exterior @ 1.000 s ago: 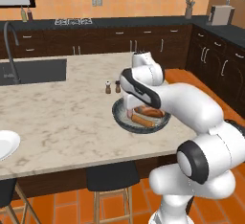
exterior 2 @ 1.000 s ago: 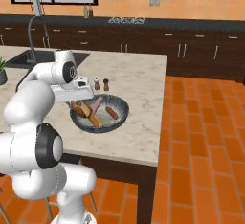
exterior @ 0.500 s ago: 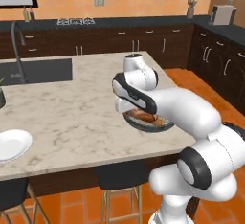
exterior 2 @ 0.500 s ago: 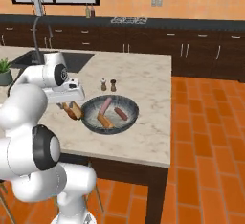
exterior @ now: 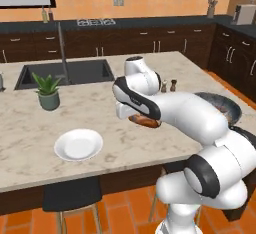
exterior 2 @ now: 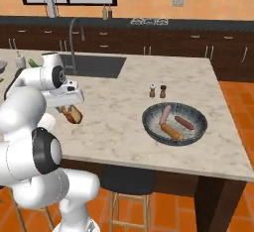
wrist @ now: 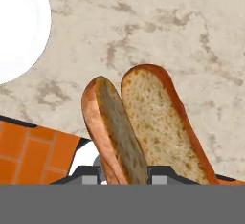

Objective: Place one bun and one sausage from the bowl on each plate.

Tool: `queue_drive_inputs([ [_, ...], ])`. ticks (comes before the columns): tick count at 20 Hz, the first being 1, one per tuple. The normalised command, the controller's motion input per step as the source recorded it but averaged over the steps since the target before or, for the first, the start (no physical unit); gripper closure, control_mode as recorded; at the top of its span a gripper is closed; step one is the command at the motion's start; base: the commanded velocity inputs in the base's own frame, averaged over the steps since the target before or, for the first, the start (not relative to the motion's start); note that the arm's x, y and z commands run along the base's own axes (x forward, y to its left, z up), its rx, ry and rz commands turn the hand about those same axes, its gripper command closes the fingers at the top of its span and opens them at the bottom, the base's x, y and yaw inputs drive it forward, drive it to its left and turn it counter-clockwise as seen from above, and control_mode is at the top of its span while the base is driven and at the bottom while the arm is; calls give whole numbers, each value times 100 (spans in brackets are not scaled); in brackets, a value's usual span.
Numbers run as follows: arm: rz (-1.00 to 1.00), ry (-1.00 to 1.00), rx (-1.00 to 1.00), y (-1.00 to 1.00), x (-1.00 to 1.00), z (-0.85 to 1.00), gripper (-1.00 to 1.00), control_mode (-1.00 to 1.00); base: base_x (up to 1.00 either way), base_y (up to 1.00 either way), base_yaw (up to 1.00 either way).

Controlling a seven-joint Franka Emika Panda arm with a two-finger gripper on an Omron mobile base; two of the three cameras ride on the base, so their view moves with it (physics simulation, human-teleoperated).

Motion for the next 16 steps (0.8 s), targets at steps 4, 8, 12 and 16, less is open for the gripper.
queue_drive_inputs([
  [4,0,0,0,0,0,0,100,100,0,100,-4],
  [8,0,-2,0,7,19,0,100,-100,0,50,0],
  [12,3,1,3,21,86,-57,100,-100,0,0,0],
  [16,-9,8,0,56,88,-74,100,-100,0,0,0],
])
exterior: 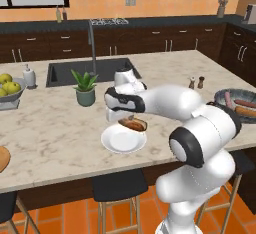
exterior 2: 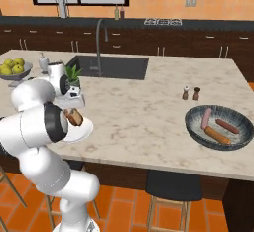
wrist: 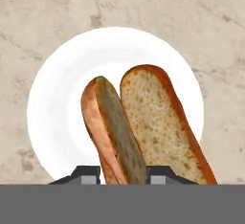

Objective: Place one bun and one sausage from the bowl on each plate.

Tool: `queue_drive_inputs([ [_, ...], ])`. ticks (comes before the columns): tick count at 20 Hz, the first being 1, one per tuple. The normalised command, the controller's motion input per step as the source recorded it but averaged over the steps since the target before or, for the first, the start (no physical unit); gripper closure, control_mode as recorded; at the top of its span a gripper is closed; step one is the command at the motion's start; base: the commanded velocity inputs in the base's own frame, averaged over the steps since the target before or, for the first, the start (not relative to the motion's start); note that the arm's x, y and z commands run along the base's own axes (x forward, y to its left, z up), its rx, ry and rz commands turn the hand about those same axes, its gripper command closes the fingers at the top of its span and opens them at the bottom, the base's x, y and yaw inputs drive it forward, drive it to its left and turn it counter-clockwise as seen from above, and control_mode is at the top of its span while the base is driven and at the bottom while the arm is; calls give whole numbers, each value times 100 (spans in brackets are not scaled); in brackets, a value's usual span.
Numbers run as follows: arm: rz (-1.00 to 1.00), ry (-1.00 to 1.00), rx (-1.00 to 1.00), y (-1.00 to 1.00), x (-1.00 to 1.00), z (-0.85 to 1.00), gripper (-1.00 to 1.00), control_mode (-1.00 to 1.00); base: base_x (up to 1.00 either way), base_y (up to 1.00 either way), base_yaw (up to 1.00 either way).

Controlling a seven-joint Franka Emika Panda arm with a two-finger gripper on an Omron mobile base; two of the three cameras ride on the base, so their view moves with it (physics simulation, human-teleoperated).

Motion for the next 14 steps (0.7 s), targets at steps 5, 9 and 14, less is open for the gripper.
queue_drive_inputs([
  [5,-20,21,-4,67,5,-72,100,-100,0,0,0],
  [9,-4,13,0,-13,12,-36,-100,-100,0,0,0],
  [14,0,1,0,-2,0,-9,-100,-100,0,0,0],
])
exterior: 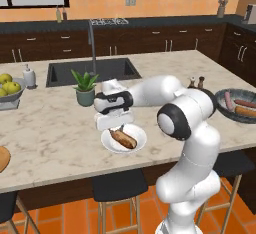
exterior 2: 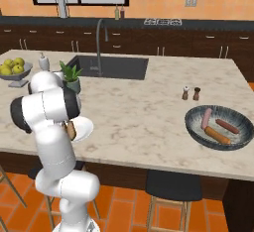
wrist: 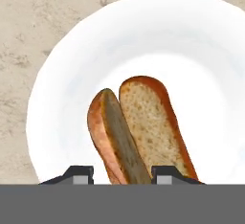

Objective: Place one bun and one sausage from the bowl on each plate.

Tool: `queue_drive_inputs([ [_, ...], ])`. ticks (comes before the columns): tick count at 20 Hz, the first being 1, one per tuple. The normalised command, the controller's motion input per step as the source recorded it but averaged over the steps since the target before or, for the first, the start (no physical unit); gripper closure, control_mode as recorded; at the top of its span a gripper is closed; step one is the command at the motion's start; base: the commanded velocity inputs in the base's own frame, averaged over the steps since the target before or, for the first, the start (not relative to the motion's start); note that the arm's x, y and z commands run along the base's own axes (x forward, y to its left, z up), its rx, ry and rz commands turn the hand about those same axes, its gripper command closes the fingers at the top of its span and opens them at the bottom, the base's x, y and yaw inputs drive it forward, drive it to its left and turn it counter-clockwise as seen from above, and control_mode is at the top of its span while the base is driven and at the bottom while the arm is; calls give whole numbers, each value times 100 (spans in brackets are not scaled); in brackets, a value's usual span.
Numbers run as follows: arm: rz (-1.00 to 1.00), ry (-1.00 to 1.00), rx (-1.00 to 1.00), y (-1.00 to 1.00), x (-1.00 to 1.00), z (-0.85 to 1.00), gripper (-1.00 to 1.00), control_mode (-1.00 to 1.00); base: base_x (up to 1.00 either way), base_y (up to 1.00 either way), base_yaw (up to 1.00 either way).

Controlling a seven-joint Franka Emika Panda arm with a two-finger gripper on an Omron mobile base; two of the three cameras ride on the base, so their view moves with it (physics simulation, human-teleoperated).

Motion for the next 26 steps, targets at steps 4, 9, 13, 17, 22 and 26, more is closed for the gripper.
queue_drive_inputs([
  [4,0,-1,0,0,0,0,-100,-100,0,0,0],
  [9,0,-6,0,-64,-33,52,-100,-100,0,0,0],
  [13,-4,-30,1,-95,-100,79,-100,-100,0,0,0],
  [17,0,-35,0,-67,-100,79,-100,-100,0,0,0],
  [22,-3,-34,13,-79,-100,45,-100,-100,0,0,0],
  [26,-6,-17,15,-85,-87,-3,-100,-100,0,0,0],
])
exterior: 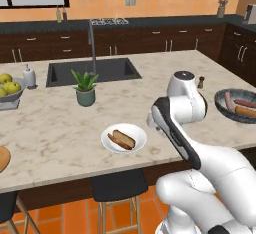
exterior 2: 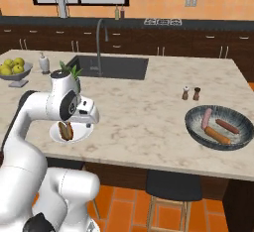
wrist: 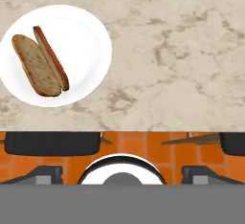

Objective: Place one bun and one sausage from the bowl on each plate.

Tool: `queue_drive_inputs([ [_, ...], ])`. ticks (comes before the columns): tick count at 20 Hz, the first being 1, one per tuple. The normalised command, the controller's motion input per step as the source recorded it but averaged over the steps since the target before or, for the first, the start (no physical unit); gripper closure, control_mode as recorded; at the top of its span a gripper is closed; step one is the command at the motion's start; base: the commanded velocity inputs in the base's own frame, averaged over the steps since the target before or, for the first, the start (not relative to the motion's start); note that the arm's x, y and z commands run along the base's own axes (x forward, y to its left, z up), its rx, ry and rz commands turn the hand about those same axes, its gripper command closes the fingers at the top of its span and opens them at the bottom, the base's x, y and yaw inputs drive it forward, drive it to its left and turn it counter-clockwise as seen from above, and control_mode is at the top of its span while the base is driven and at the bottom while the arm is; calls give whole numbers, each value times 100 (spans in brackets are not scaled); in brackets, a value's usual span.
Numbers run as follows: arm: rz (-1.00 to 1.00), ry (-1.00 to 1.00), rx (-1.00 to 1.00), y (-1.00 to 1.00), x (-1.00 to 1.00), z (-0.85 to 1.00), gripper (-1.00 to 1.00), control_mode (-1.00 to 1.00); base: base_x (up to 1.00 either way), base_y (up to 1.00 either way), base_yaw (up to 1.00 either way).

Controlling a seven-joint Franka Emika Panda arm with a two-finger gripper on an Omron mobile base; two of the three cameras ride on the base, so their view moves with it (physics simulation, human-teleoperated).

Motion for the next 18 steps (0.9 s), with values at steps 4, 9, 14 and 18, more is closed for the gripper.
queue_drive_inputs([
  [4,-1,0,1,-10,-14,0,-100,-100,0,0,0],
  [9,2,0,0,-6,1,0,-100,100,-1,-53,1],
  [14,0,0,0,0,0,0,-100,100,0,-100,0],
  [18,0,0,0,0,0,0,-100,100,6,-100,-1],
])
